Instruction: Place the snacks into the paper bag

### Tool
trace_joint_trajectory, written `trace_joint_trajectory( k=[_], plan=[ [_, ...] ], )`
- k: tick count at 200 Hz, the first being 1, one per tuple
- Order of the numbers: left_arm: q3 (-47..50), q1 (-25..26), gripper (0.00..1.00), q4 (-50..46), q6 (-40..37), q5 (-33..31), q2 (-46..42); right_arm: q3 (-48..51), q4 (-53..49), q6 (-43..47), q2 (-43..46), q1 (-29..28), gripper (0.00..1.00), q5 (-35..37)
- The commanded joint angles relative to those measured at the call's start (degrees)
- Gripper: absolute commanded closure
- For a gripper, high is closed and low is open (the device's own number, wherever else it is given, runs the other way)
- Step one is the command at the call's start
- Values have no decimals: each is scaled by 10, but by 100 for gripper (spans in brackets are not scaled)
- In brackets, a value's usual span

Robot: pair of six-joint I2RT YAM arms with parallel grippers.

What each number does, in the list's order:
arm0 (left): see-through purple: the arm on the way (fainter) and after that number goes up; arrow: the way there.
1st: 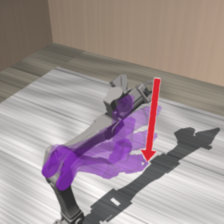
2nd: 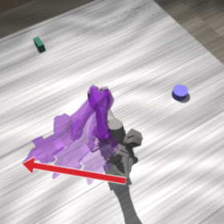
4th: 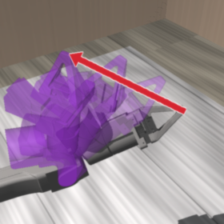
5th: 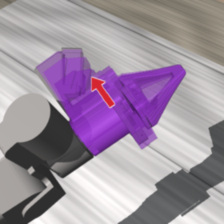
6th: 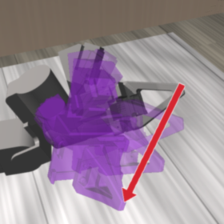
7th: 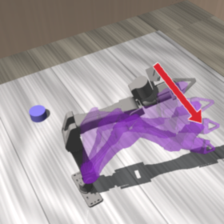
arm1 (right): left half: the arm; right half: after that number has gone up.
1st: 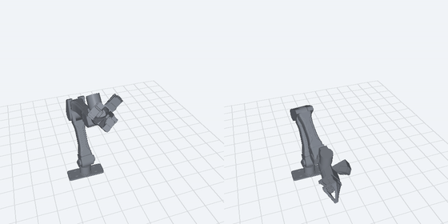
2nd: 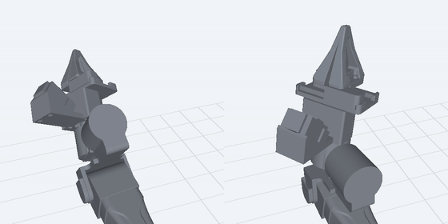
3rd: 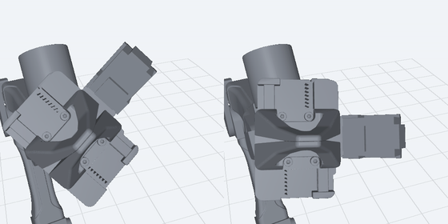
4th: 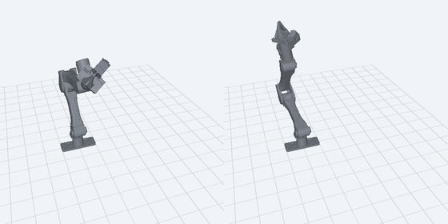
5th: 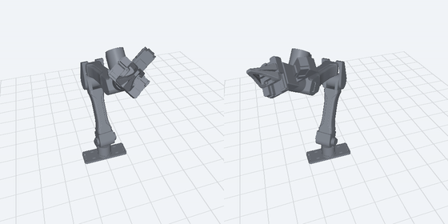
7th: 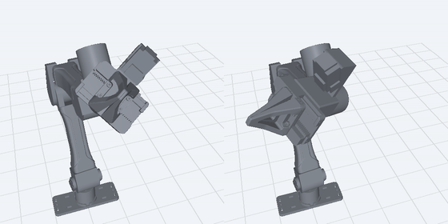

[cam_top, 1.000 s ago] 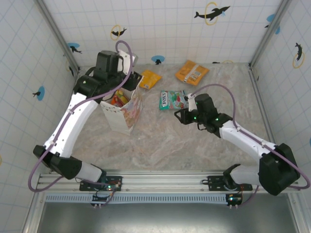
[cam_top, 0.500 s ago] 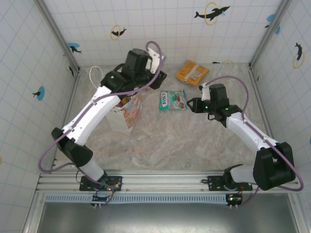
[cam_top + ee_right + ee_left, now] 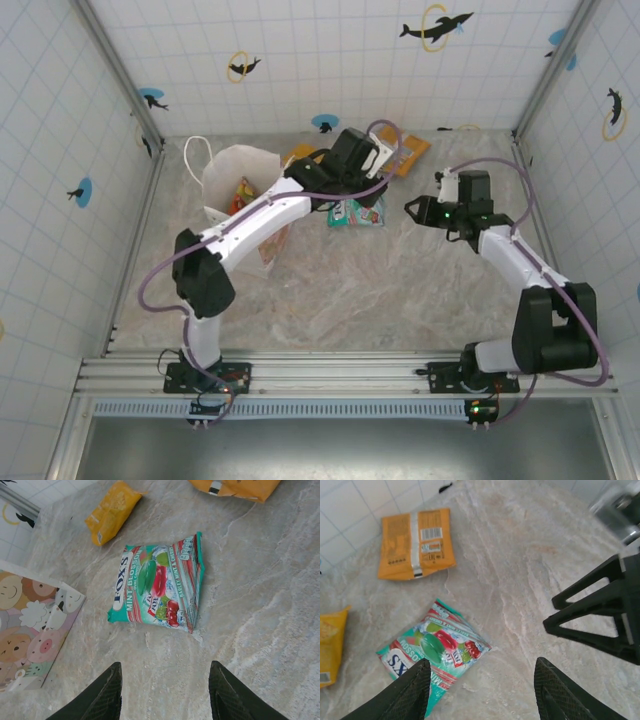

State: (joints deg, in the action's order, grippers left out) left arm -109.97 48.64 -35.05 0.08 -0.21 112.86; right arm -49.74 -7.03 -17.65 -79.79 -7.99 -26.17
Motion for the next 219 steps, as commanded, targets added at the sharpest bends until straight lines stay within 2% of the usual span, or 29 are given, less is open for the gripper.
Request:
trace_joint_trajectory(
  k=[1, 31, 81, 135, 219],
  plan=[
    [-4, -2, 42, 27, 25, -31, 29, 8, 42, -6, -31, 2, 52, -36],
    [-6, -2, 38, 47, 53, -98, 64, -10, 68, -21, -94, 3, 52, -57],
    [-11, -14, 38, 36, 90, -135, 113, -80, 78, -43, -229, 3, 50, -107],
    [-8, -32, 39, 27, 106, -127, 119, -133, 135, -77, -333, -7, 50, -131],
    [-6, -34, 39, 30, 106, -101, 119, -190, 159, -85, -420, -39, 52, -127]
  ],
)
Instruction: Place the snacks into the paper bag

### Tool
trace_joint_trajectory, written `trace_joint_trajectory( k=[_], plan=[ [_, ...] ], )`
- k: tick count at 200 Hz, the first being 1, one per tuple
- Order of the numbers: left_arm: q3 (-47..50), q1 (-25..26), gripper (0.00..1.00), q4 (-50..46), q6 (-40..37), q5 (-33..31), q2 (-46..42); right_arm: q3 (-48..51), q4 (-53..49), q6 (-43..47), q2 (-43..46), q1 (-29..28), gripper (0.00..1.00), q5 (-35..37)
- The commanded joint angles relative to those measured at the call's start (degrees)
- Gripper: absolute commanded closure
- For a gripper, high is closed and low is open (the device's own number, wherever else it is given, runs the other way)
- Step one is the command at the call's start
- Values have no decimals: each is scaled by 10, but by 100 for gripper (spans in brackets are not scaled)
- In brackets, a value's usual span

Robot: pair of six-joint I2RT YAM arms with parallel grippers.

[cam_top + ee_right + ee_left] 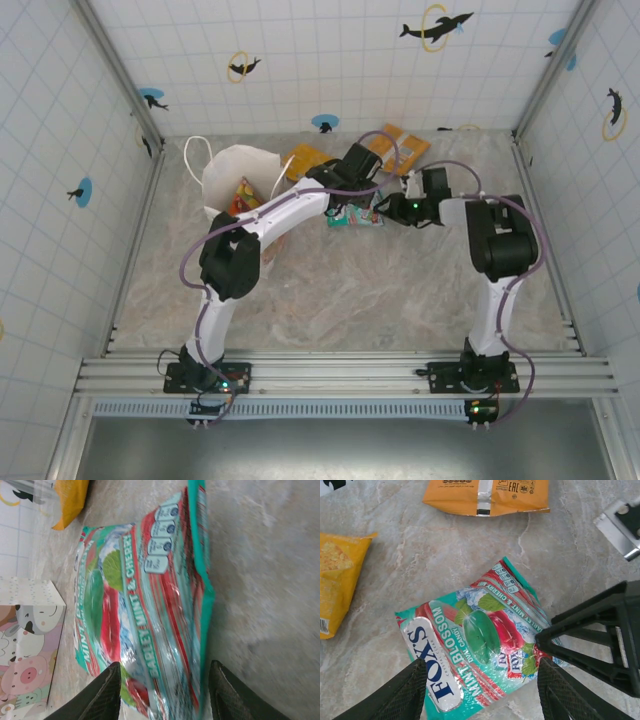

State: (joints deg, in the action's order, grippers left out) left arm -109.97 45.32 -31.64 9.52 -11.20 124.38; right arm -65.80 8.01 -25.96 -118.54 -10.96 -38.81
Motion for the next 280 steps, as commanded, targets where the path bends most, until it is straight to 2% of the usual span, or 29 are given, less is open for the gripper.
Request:
trace_joint_trajectory(
  k=[1, 24, 59, 88, 167, 218, 268, 280],
  plan=[
    [-6, -1, 39, -4, 11, 9, 4, -31, 8, -2, -34, -9, 52, 0],
    [-5, -3, 40, -5, 11, 13, 2, -45, 7, -3, -51, -18, 56, 0],
    [-2, -5, 40, -9, 12, 17, -9, -47, 3, 6, -47, -23, 85, 1],
    [6, -5, 41, -8, 12, 26, -25, -16, 4, 25, 4, -22, 95, 11],
    [50, 13, 42, 9, -7, 47, -115, 120, -32, 97, 229, -22, 100, 58],
    [113, 23, 43, 40, -5, 86, -187, 182, -141, 197, 394, -38, 100, 122],
    [176, 24, 44, 63, -12, 160, -245, 172, -284, 291, 510, -52, 100, 182],
    [191, 24, 45, 66, -20, 176, -261, 172, -308, 322, 537, -56, 100, 177]
  ],
)
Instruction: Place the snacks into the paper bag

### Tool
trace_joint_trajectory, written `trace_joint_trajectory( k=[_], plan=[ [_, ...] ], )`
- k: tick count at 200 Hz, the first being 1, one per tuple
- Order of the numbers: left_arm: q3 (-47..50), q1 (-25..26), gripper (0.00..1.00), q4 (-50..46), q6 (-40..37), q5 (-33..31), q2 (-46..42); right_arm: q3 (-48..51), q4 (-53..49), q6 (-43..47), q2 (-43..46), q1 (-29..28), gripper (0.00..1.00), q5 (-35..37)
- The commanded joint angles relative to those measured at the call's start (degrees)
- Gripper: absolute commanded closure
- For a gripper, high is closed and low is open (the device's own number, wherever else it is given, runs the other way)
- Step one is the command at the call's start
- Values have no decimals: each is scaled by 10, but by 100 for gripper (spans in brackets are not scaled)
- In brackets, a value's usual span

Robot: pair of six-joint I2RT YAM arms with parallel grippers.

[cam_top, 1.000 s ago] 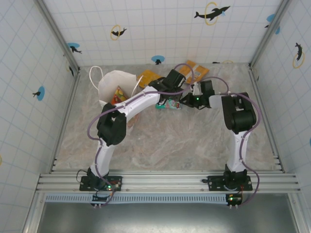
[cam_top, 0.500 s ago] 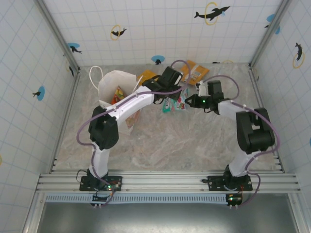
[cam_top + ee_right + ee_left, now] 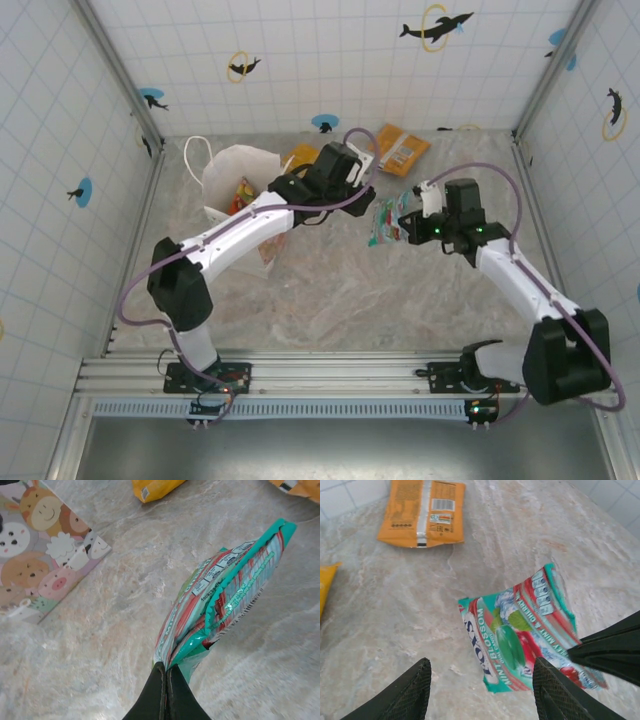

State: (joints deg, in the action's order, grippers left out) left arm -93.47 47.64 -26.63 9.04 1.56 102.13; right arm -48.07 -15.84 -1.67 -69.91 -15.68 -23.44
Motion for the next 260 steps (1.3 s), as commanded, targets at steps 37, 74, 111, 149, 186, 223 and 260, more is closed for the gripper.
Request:
trace_joint_trajectory(
  k=[37, 74, 111, 149, 186, 223, 260],
  plan=[
    [110, 2, 45, 66, -47, 123, -117, -17, -134, 154, 107, -27, 100, 19],
    [209, 4, 42, 105, -97, 156, -201, -33, -184, 225, 121, -63, 100, 19],
    [268, 4, 39, 97, -157, 203, -251, -40, -207, 280, 115, -118, 100, 22],
    [326, 3, 33, 96, -212, 248, -285, -39, -215, 358, 114, -155, 100, 19],
    [360, 2, 31, 90, -230, 272, -296, -46, -234, 428, 123, -184, 100, -27],
    [370, 0, 24, 73, -247, 271, -302, -33, -232, 474, 152, -198, 100, -51],
    [392, 0, 23, 76, -275, 296, -300, -31, -234, 496, 173, -198, 100, -71]
  ],
)
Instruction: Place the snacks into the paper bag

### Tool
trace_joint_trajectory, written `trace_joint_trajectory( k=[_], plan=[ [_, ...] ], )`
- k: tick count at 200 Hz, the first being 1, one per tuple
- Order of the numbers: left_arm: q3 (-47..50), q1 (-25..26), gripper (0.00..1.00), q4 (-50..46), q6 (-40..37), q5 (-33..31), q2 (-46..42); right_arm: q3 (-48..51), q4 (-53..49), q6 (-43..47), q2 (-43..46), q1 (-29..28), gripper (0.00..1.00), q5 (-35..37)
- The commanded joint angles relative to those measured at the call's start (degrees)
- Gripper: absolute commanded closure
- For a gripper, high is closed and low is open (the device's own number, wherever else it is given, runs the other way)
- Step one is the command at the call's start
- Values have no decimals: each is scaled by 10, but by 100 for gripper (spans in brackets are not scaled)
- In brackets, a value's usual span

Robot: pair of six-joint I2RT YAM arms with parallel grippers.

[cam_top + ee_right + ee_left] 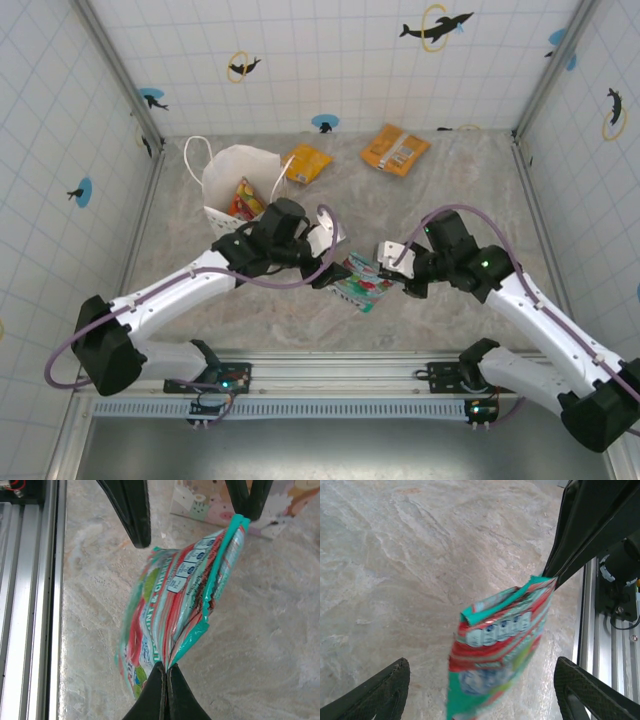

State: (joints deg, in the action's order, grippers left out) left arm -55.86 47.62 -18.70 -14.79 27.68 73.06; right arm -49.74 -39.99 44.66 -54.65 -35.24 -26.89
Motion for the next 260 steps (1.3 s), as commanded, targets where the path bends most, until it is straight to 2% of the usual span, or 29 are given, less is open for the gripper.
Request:
trace_joint_trajectory(
  k=[1, 24, 61, 107, 142, 164, 197, 218, 229, 251, 260],
  plan=[
    [16, 0, 23, -3, -38, 37, -9, -14, 7, 33, 22, -3, 100, -37],
    [16, 0, 23, -17, -65, 82, -2, -11, 24, 31, 34, -2, 100, -51],
    [27, 0, 25, -20, -74, 112, 2, -5, 51, 26, 44, -2, 100, -61],
    [38, 0, 44, -7, -61, 103, 6, 3, 85, 18, 49, -2, 100, -75],
    [39, 0, 54, 1, -48, 106, 5, 16, 112, 6, 57, -2, 100, -72],
    [37, -1, 59, -3, -37, 86, -3, 28, 123, -5, 65, -2, 100, -63],
    [30, -2, 74, 1, -24, 54, -18, 62, 170, -47, 85, -2, 100, -34],
    [14, -2, 85, 3, -11, 15, -23, 104, 238, -99, 107, -2, 81, -4],
    [4, -2, 87, 0, -3, -7, -26, 123, 267, -124, 117, -2, 70, 11],
    [-21, -2, 89, -4, 8, -50, -35, 155, 326, -184, 136, -1, 55, 44],
    [-29, -2, 91, -4, 14, -77, -39, 169, 351, -217, 142, -1, 50, 85]
  ],
)
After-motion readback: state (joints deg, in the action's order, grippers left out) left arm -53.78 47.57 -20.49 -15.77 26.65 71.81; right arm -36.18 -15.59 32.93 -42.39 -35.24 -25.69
